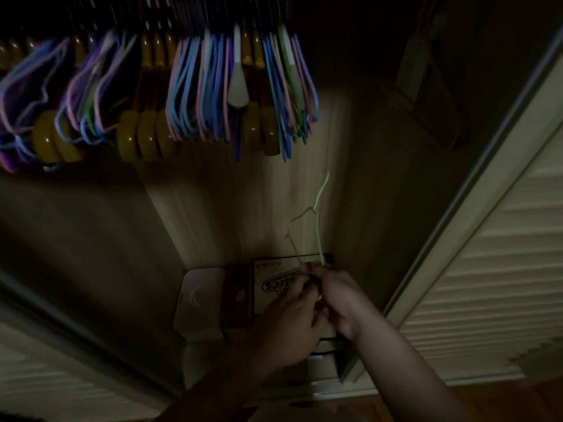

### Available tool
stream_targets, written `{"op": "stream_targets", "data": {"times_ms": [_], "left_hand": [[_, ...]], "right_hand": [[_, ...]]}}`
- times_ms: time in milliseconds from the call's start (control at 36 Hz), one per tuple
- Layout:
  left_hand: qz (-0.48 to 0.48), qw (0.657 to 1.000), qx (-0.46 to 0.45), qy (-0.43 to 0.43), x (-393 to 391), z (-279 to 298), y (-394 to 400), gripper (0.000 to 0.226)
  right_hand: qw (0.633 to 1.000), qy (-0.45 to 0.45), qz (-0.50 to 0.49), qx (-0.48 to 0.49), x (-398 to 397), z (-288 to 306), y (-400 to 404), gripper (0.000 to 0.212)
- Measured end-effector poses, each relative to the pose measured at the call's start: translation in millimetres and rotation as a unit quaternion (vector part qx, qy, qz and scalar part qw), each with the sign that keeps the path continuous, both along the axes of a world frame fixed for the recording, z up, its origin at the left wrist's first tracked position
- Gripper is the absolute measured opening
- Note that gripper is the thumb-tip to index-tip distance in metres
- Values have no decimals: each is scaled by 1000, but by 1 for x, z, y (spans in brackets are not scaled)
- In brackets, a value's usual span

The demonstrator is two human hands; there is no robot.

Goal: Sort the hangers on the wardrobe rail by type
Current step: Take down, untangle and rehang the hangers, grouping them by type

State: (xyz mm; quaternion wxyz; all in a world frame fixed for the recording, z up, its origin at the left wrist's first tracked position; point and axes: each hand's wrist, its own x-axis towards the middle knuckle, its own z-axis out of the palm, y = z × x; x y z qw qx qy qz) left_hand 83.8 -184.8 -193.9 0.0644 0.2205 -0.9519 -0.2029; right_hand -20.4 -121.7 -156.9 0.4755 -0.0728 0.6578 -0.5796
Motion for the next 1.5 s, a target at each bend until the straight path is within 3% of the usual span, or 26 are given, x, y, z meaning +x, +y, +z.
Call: {"op": "stream_targets", "data": {"times_ms": [167, 306, 361, 444, 528, 667, 806, 972, 1111, 1250, 1361, 1500], "left_hand": [[-48, 989, 72, 121, 2, 36, -20, 40], [-30, 963, 71, 258, 4, 124, -45, 22], [-27, 949, 26, 312, 6, 165, -49, 23], [-51, 921, -115, 369, 2, 225, -57, 17], [-45, 910, -215, 352, -12, 273, -70, 16], [4, 933, -268, 241, -38, 301, -88, 22], [34, 943, -274, 185, -48, 303, -98, 22], [63, 950, -253, 171, -52, 304, -107, 21], [69, 953, -240, 171, -51, 309, -107, 24], [66, 952, -237, 181, -46, 306, -108, 26], [66, 952, -237, 185, -45, 304, -109, 25], [70, 950, -241, 187, -48, 302, -101, 24]], "right_hand": [[977, 183, -52, 93, -42, 25, 12, 26], [909, 392, -71, 125, -64, 90, 41, 36], [881, 453, -82, 108, -67, 125, 50, 29], [849, 515, -99, 64, -71, 169, 53, 25], [823, 553, -113, 59, -75, 198, 51, 28], [774, 614, -121, 91, -81, 222, 47, 29], [769, 620, -147, 51, -76, 221, 40, 27], [731, 657, -178, 37, -80, 236, 21, 21], [754, 638, -149, 48, -105, 246, -2, 27], [762, 625, -123, 120, -120, 232, -5, 31], [694, 694, -74, 175, -120, 227, 0, 71], [622, 737, -59, 258, -123, 239, 5, 43]]}}
